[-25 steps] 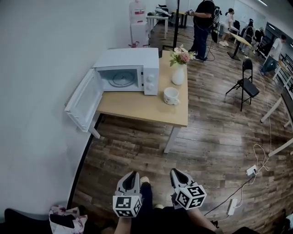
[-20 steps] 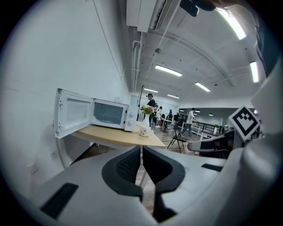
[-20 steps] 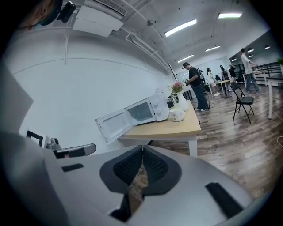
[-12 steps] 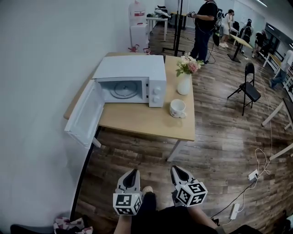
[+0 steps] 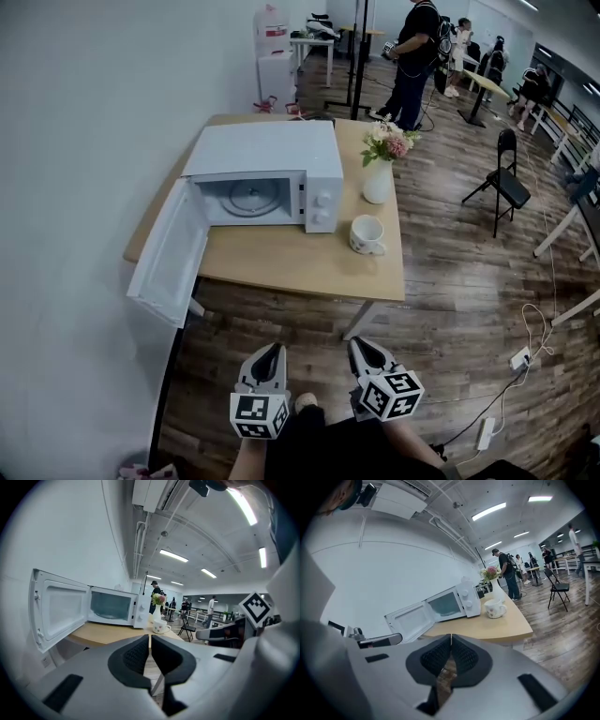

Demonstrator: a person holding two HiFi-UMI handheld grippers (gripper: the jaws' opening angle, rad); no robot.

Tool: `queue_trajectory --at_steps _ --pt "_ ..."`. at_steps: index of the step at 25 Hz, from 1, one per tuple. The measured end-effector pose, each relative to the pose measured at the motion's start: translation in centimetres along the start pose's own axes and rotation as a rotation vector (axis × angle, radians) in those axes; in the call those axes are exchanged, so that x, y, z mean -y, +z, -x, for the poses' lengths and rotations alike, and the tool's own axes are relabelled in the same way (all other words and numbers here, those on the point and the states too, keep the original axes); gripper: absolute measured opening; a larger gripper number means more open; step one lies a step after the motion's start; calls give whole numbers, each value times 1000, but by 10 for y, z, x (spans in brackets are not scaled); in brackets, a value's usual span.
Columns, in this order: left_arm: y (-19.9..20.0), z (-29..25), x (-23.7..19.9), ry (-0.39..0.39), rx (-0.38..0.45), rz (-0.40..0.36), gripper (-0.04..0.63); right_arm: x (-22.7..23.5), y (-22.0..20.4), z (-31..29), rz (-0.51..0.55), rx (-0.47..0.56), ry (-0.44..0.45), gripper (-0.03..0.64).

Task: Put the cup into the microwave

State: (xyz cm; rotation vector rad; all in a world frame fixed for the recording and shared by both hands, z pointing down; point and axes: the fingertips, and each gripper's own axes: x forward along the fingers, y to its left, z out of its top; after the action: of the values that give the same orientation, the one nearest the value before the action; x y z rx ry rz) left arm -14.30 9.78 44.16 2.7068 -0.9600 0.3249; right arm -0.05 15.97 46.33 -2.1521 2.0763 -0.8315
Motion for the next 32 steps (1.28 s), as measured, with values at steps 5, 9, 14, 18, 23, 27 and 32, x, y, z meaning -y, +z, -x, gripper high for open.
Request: queue_trajectory --at_steps 5,9,14,18,23,27,32 --pt "-3 -14 -8 -22 -18 -4 17 2 -4 -14 -22 -8 -12 -5" --pt "-4 -17 -7 -39 -26 0 17 2 -6 -18 -31 -16 -21 -5" --pt "-7 -15 -9 -37 -30 13 17 1 -4 -22 -27 -22 -16 -5" --pt "-12 -10 -8 -35 -39 5 17 3 -7 -23 -27 -29 -11 -5" --pt "-18 -7 -14 -14 -56 21 17 3 -8 -29 -27 -41 2 -5" --pt "-8 -15 -17 -12 -35 35 17 1 -3 -38 -21 -48 18 -5" --pt "0 -34 -14 -30 -28 40 17 3 7 -47 -6 -53 33 -5"
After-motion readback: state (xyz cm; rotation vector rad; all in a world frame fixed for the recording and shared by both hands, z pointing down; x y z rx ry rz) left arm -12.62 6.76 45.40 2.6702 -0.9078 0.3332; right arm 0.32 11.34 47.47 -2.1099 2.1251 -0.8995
